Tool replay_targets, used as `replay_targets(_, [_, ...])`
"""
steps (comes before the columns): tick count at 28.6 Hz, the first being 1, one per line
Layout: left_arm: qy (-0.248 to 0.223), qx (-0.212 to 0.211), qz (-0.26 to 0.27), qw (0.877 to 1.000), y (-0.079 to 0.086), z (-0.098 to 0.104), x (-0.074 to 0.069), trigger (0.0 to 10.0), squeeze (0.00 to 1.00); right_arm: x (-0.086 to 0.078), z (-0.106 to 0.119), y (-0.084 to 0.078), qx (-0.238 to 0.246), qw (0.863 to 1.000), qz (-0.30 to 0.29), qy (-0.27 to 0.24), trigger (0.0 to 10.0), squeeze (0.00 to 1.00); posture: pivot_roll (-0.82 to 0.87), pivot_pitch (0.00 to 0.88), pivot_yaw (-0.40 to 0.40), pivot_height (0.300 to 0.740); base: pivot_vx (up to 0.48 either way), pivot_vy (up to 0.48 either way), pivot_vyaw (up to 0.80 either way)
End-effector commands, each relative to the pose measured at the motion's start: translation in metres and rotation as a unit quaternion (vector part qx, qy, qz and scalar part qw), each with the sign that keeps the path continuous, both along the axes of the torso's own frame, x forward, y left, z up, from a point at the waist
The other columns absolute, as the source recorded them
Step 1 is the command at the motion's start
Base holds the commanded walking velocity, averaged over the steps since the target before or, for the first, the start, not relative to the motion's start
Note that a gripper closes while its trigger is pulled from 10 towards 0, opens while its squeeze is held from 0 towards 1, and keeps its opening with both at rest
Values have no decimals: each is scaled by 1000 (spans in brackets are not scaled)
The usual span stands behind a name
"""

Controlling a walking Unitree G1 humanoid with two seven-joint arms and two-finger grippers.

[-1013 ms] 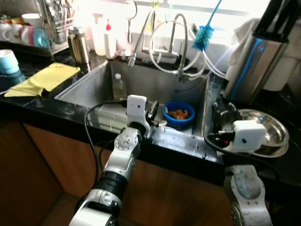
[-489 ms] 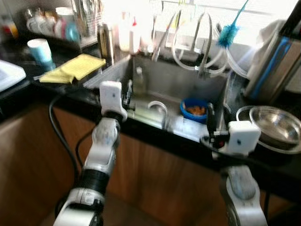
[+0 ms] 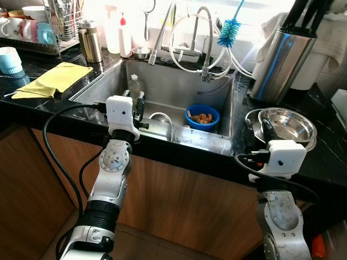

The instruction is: Kitchen organization

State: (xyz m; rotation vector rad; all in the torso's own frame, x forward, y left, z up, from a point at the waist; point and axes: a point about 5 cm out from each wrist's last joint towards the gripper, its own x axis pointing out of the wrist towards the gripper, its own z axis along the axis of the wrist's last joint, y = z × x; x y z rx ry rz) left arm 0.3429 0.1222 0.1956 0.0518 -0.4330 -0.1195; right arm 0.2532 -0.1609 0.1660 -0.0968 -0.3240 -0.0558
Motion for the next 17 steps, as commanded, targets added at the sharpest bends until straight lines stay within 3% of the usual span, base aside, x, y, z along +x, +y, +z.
replay_targets(1, [-3, -1, -7, 1000, -2, 2, -2, 10000, 0, -1, 0, -5, 1, 1000, -13, -1, 10000, 0, 76, 25, -66, 740, 0, 0, 0])
replay_targets(17, [17, -1, -26, 1000, -11, -3, 0, 10000, 0, 3, 0, 2, 19, 1000, -11, -3, 10000, 0, 82, 0, -61, 740, 0, 0, 0])
